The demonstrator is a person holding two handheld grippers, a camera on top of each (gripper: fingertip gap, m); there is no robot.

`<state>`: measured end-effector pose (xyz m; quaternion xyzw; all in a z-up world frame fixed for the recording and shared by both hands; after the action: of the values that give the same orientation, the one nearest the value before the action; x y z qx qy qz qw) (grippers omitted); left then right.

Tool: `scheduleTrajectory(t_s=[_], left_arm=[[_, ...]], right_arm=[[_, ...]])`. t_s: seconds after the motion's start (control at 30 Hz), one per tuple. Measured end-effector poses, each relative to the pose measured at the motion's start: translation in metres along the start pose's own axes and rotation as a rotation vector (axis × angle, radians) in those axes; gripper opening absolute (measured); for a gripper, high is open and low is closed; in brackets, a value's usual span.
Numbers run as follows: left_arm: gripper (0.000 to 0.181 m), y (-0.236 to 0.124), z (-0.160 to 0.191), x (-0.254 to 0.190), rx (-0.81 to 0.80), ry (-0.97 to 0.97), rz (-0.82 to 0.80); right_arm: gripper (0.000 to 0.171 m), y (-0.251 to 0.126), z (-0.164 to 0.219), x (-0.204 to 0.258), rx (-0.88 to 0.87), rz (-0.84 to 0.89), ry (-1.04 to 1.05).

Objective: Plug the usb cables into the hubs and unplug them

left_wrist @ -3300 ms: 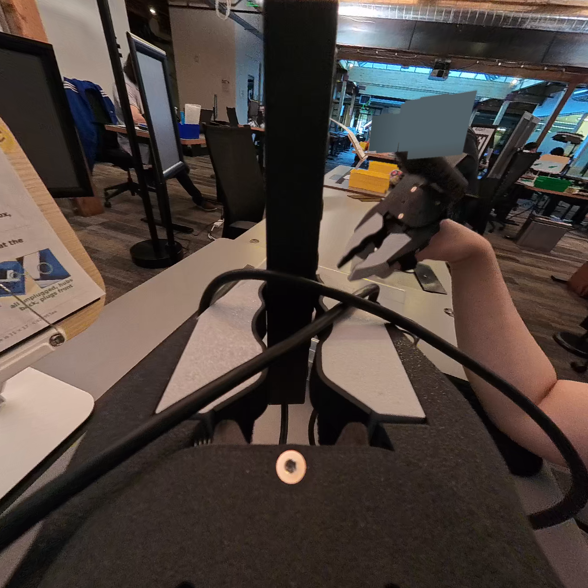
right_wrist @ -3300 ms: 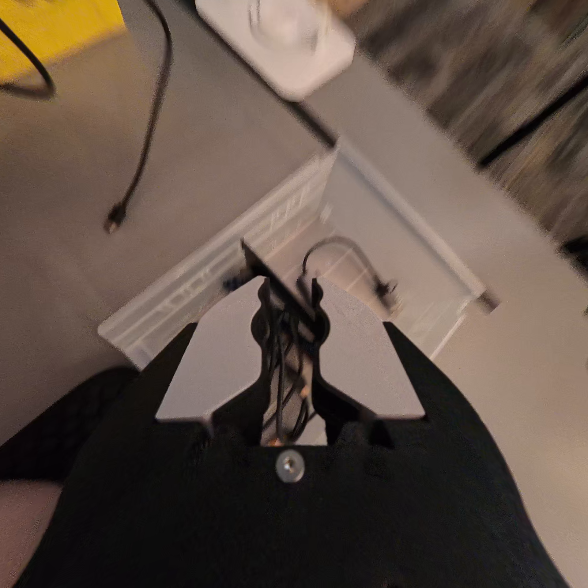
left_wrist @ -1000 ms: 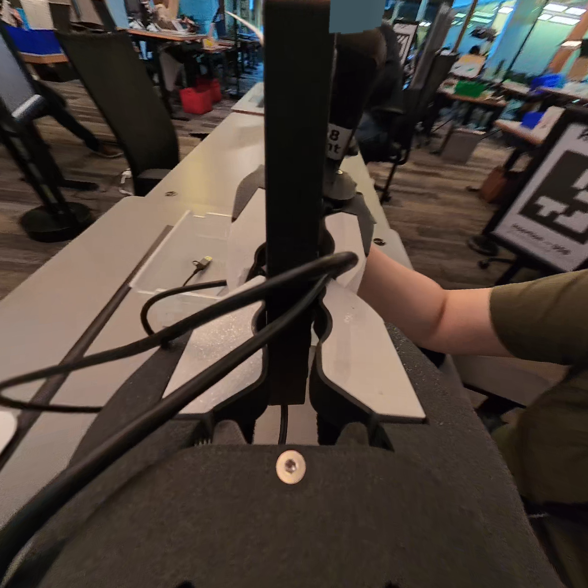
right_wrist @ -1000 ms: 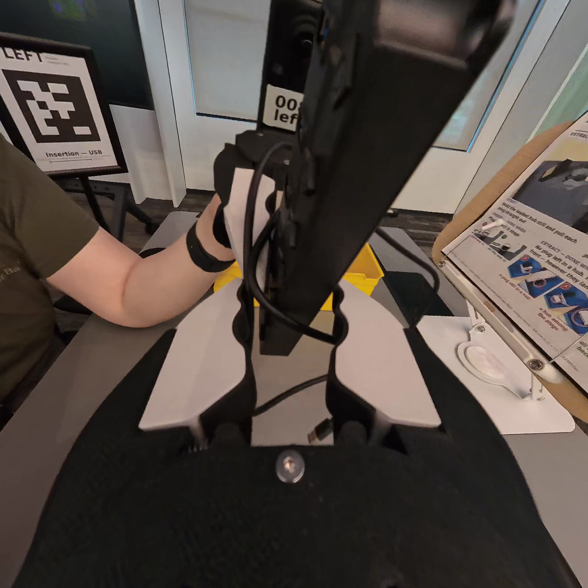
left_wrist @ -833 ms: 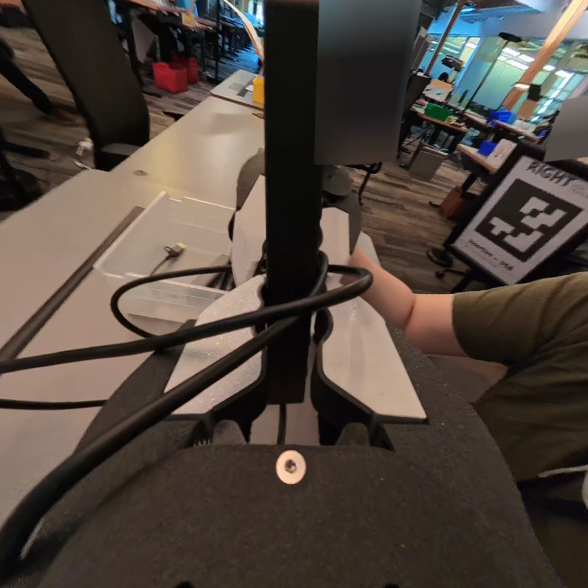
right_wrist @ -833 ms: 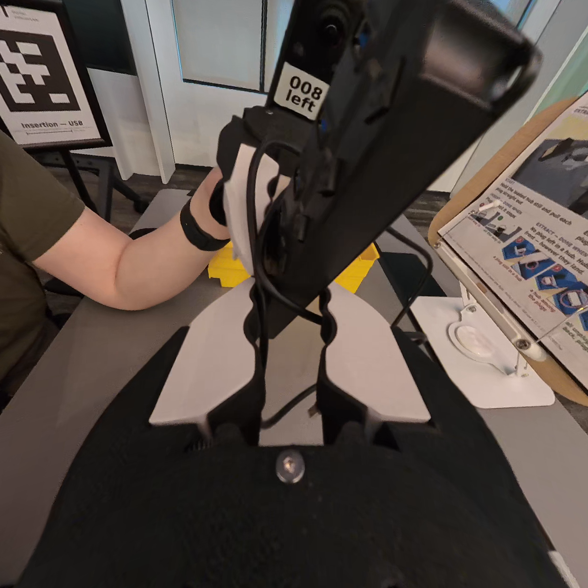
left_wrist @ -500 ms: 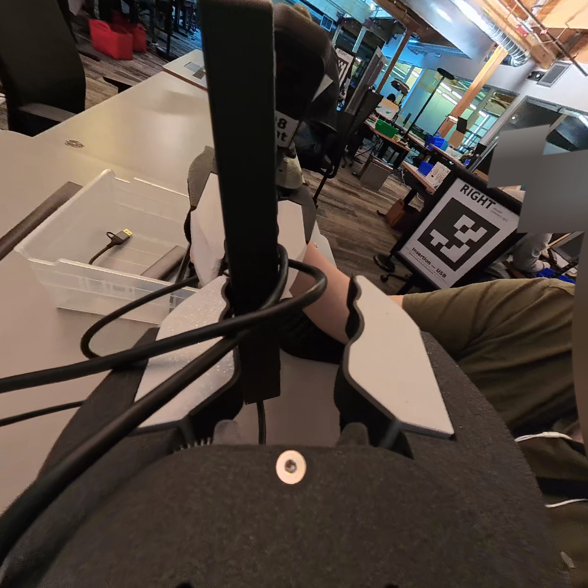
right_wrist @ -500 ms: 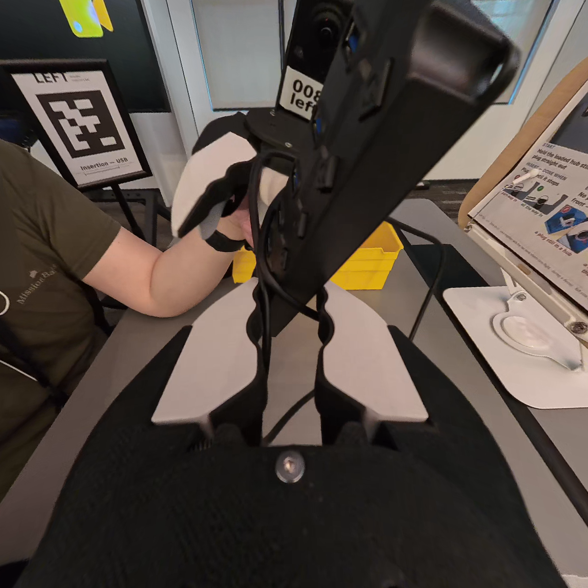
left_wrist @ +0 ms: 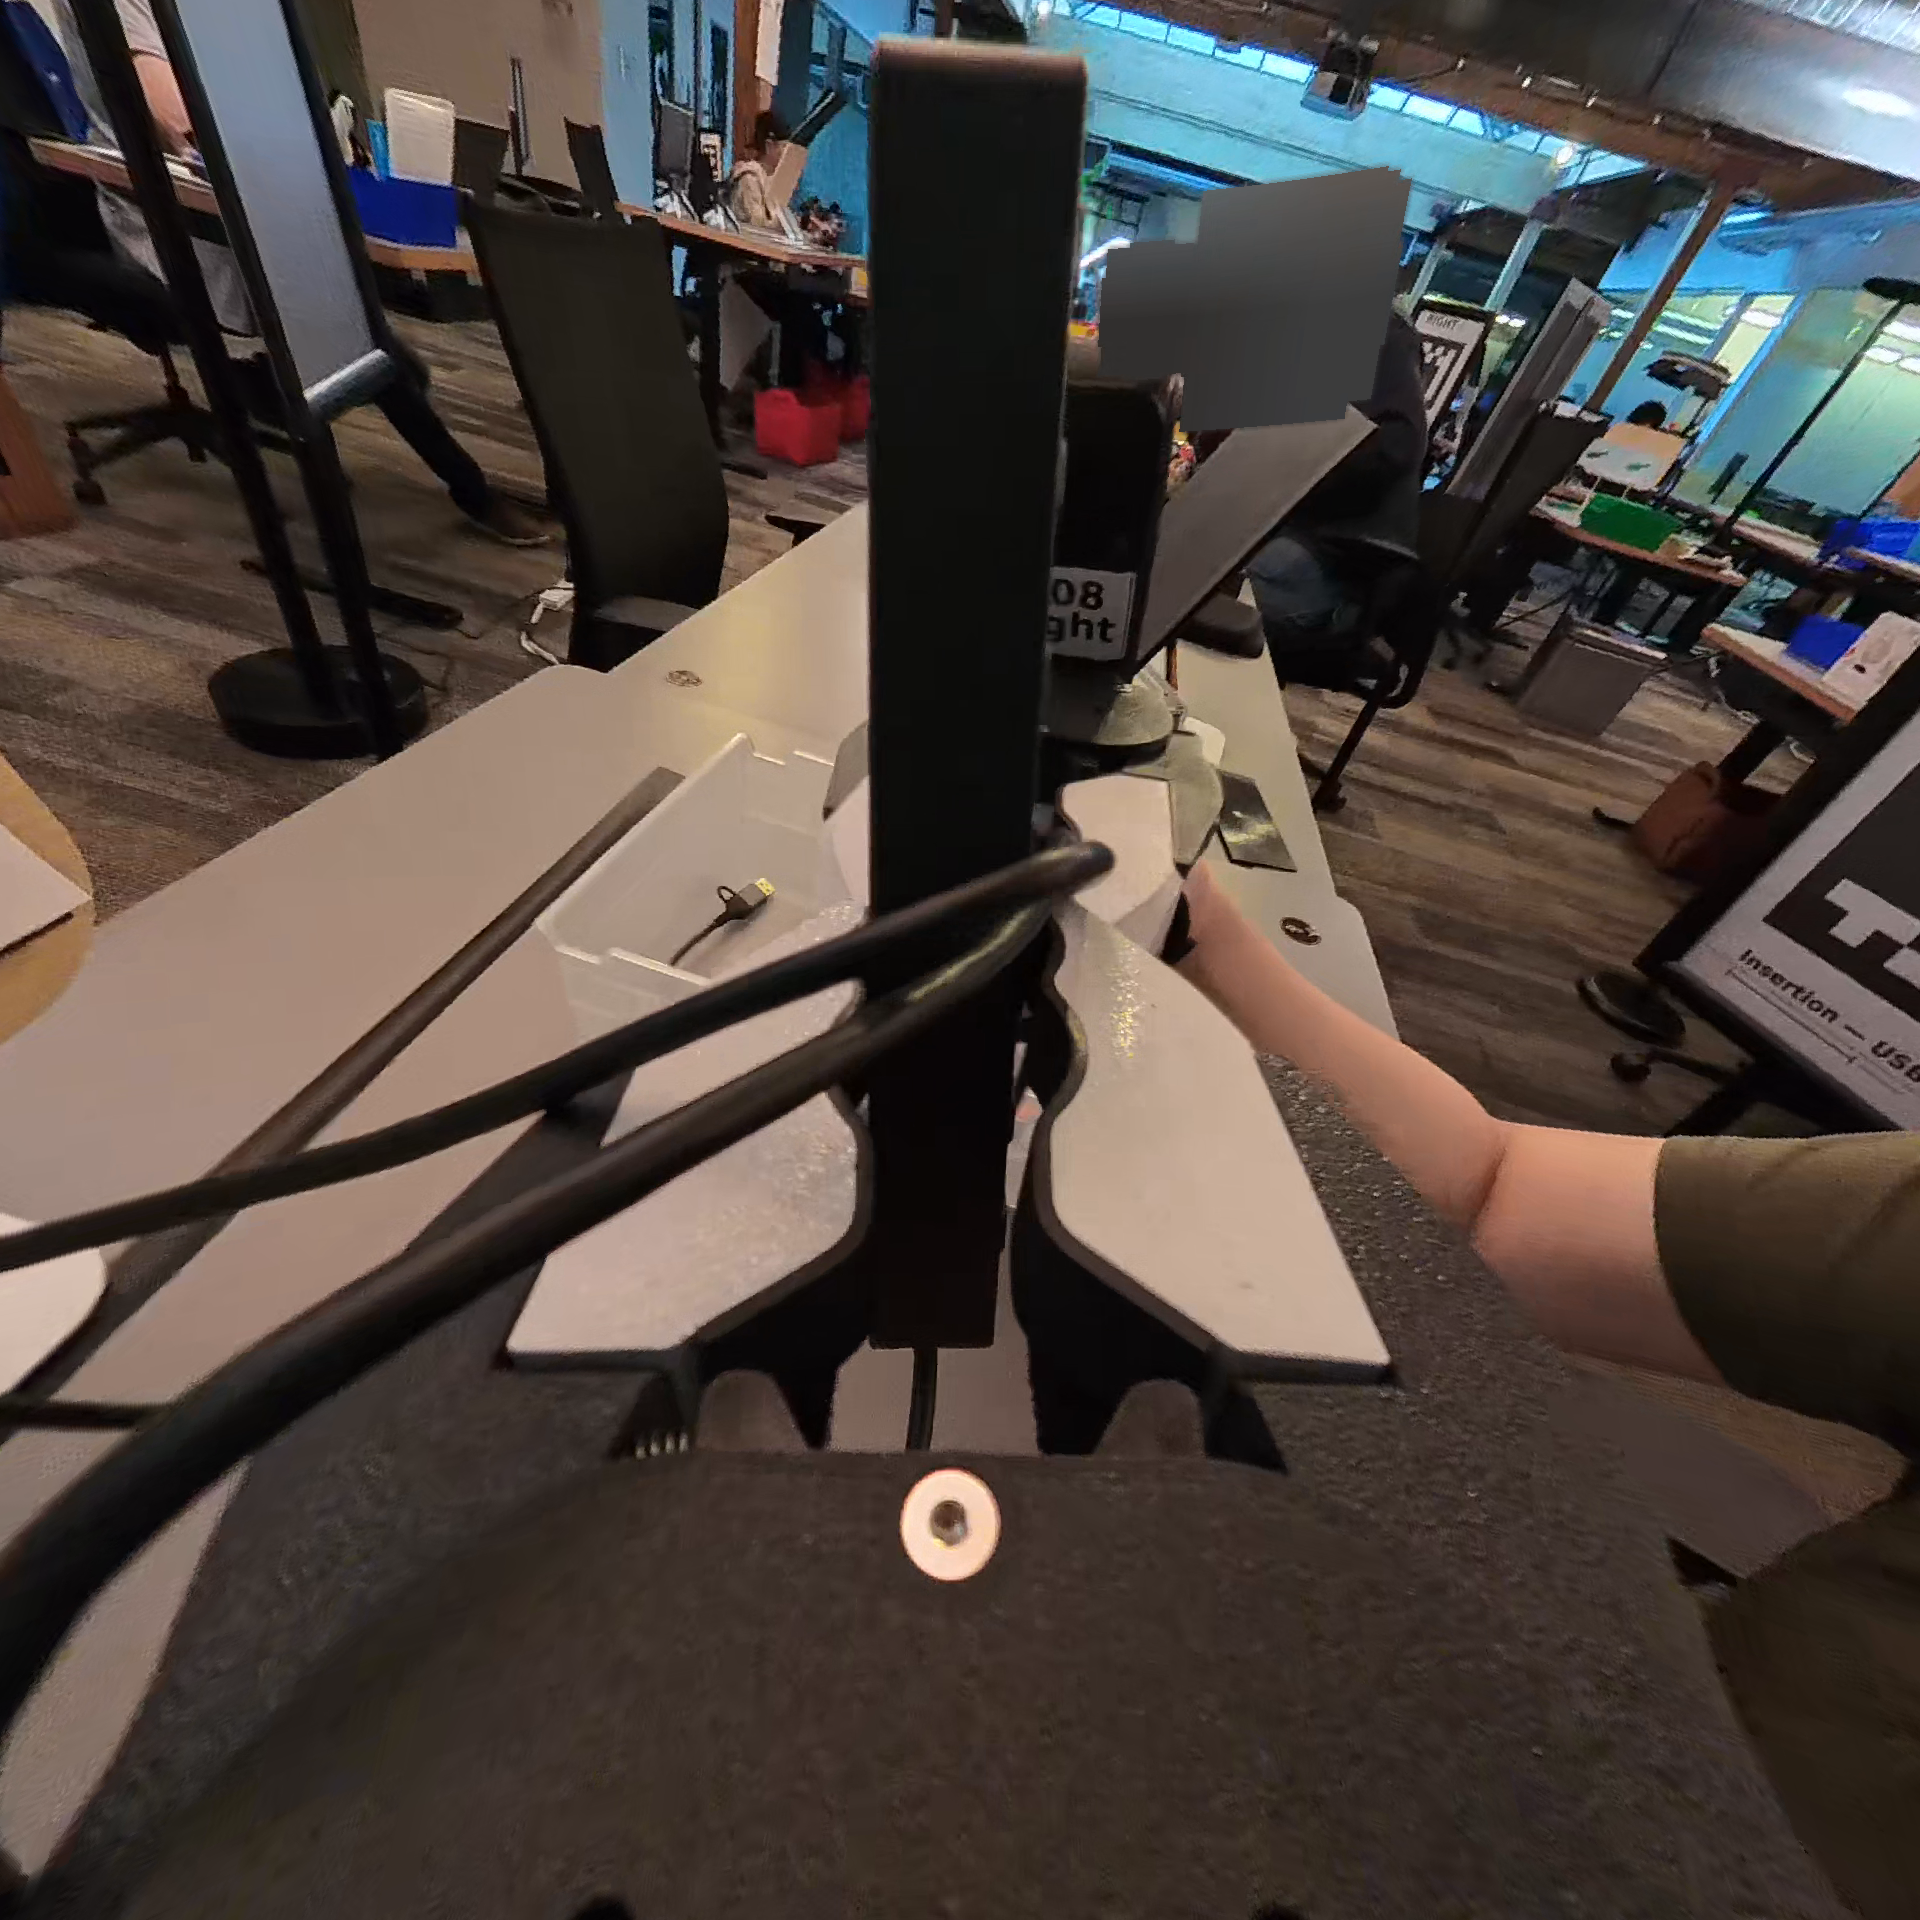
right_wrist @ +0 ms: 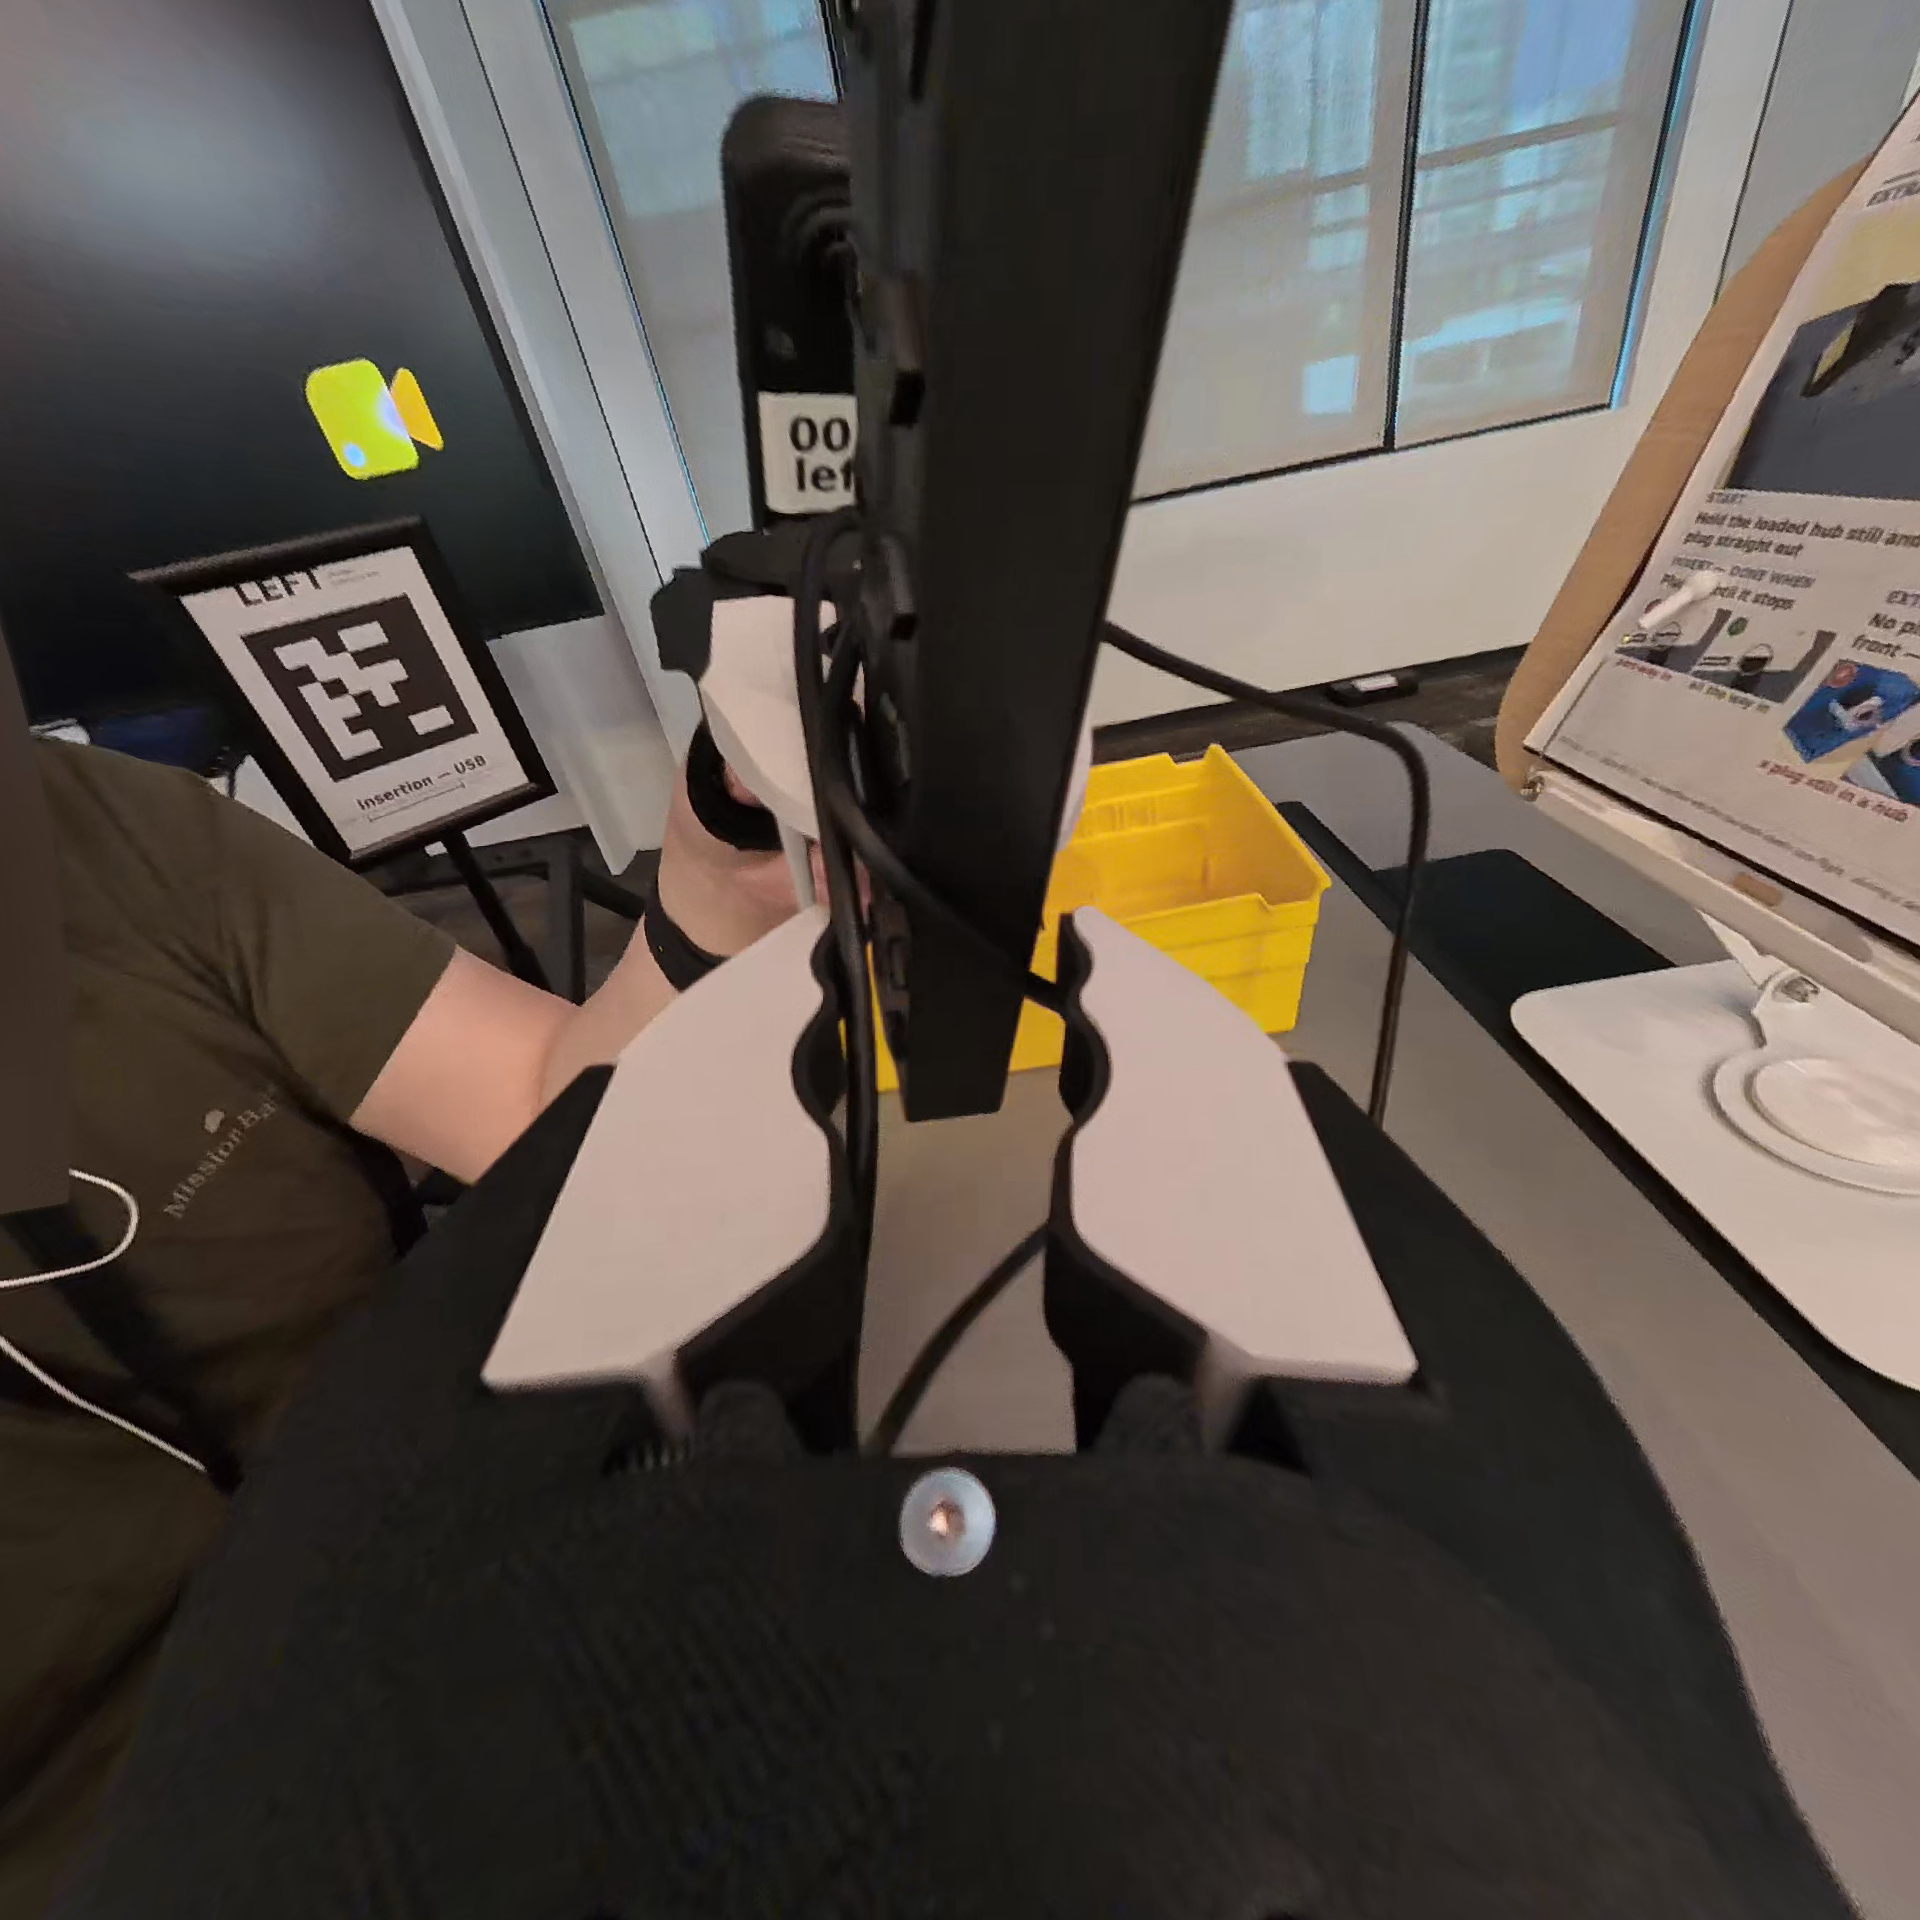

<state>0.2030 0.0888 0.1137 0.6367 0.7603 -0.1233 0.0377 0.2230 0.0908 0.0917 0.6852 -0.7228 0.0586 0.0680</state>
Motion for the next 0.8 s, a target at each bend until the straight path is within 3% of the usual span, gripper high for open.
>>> scheduleTrajectory(t_s=[0.3,0.53,0.63,0.8], left_arm=[[0.024,0.004,-0.001,0.0,-0.026,0.015,0.004],[0.024,0.003,-0.002,-0.01,-0.039,-0.053,0.123],[0.024,0.002,-0.005,-0.01,-0.055,-0.031,0.108],[0.026,0.002,-0.008,-0.009,-0.067,0.014,0.065]], right_arm=[[0.046,-0.003,0.005,-0.006,0.056,0.045,0.037],[0.048,-0.009,-0.003,0.002,0.073,0.112,-0.132],[0.037,-0.004,0.0,0.006,0.104,0.078,-0.078],[0.045,-0.003,0.004,0.001,0.112,0.077,-0.012]])
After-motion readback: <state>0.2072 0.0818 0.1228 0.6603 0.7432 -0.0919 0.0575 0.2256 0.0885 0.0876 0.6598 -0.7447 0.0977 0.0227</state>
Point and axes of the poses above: each gripper's, where its closed fingertips meet, y out along the fingers, z out of its underside, x = y × z across the jaws, the point moved 2 cm from there along -y, back along the fingers, and after that the axes turned 2 degrees about z, right-handed, at the moved point
